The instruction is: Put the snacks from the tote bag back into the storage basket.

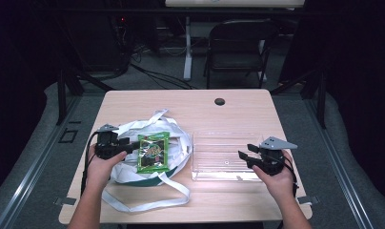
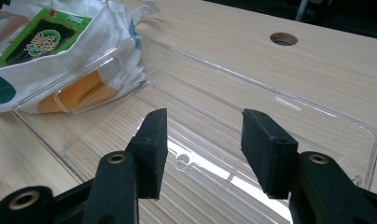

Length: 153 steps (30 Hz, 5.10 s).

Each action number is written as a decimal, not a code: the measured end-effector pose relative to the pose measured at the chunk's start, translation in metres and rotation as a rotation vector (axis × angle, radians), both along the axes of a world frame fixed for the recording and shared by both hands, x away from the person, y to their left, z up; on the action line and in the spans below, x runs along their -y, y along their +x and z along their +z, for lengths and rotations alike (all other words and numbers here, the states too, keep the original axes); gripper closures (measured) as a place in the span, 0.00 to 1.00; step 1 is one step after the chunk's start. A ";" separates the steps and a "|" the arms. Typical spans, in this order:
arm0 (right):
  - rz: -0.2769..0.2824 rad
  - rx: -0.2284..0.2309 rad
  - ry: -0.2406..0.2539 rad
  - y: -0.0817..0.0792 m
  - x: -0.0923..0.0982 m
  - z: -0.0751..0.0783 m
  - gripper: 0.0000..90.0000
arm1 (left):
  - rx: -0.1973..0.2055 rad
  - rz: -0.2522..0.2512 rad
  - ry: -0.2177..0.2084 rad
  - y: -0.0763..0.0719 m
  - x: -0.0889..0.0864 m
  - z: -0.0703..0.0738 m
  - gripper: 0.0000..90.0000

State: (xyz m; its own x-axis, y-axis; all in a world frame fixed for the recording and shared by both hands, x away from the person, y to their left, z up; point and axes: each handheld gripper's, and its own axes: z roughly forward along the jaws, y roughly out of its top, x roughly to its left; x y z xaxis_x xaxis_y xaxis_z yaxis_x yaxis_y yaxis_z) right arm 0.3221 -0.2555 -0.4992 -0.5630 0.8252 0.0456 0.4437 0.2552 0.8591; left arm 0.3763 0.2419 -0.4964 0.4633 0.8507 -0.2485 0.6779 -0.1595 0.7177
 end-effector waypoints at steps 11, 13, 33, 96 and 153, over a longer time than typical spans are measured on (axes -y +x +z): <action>0.010 0.012 -0.003 -0.001 -0.003 0.000 0.56 | -0.029 0.006 -0.016 0.003 0.000 -0.005 0.48; 0.012 0.010 -0.013 -0.001 -0.003 0.000 0.56 | -0.036 0.004 -0.021 0.003 0.001 -0.006 0.47; 0.017 0.017 -0.014 -0.006 -0.005 -0.002 0.55 | -0.163 0.020 -0.098 0.015 0.013 -0.025 0.39; 0.016 0.024 -0.022 -0.014 -0.003 -0.005 0.54 | -0.310 -0.116 -0.206 0.029 0.023 -0.042 0.64; 0.020 0.020 -0.022 -0.010 -0.004 -0.006 0.57 | -0.175 -0.212 -0.207 0.017 -0.005 -0.010 0.80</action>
